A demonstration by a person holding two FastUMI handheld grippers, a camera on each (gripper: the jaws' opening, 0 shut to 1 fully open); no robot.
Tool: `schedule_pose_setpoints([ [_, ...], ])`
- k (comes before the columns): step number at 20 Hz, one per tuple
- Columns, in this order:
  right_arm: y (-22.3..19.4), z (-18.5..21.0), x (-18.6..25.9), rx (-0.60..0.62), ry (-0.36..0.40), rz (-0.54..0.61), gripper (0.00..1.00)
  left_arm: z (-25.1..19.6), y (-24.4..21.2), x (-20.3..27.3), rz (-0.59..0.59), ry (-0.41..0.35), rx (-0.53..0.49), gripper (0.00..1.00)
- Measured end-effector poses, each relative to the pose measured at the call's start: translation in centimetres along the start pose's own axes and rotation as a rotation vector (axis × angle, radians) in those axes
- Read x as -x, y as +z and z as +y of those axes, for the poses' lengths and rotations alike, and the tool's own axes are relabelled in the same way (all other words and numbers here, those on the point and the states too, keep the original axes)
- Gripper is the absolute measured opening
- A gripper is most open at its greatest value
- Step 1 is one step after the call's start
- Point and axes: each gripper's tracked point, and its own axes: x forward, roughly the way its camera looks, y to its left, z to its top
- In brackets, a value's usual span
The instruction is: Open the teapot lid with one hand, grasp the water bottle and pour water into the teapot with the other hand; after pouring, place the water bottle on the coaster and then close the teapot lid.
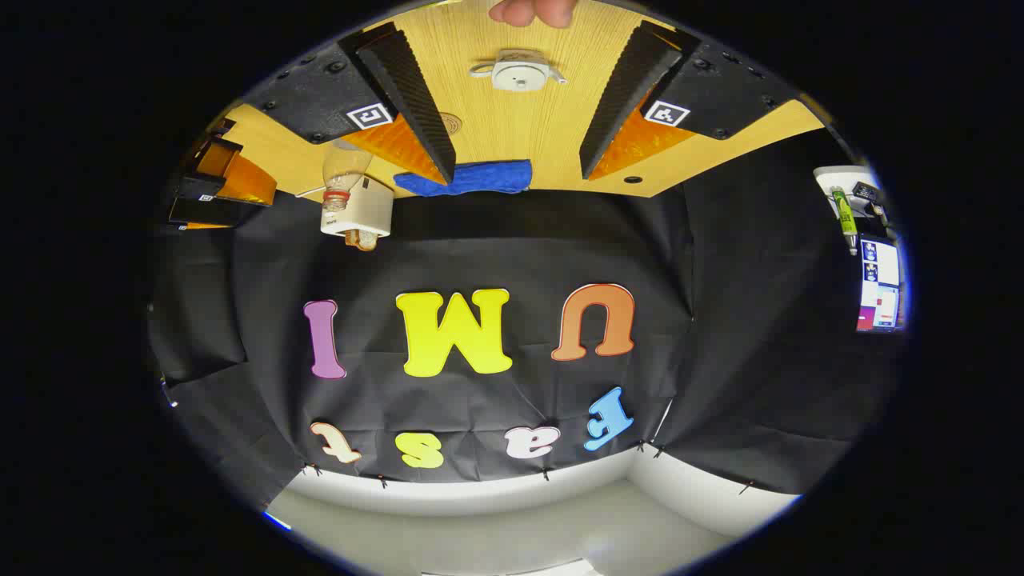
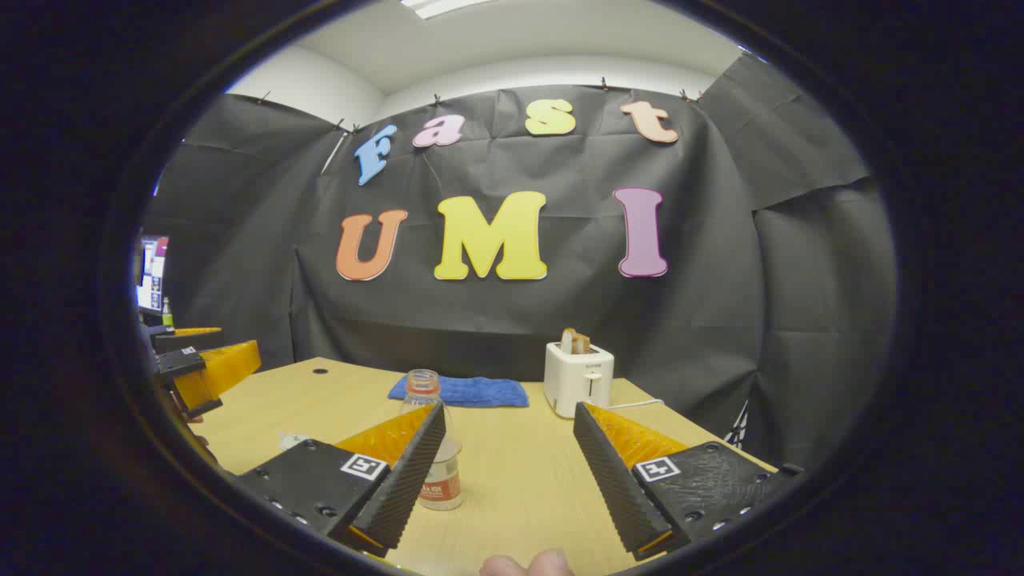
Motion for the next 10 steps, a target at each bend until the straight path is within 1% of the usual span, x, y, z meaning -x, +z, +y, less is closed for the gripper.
schedule_pose_setpoints([
  [2, -0.05, -0.19, 0.08, -0.015, -0.004, 0.005, 0.99, 0.2, -0.16, -0.02, 0.004, -0.002, 0.004, 0.98],
  [3, -0.1, -0.1, 0.06, -0.02, -0.004, 0.005, 0.96, 0.13, -0.37, -0.01, 0.01, -0.002, 0.005, 0.98],
  [10, 0.0, 0.46, -0.01, -0.014, 0.002, -0.001, 0.97, 0.03, -0.42, 0.1, 0.016, -0.007, -0.002, 0.98],
])
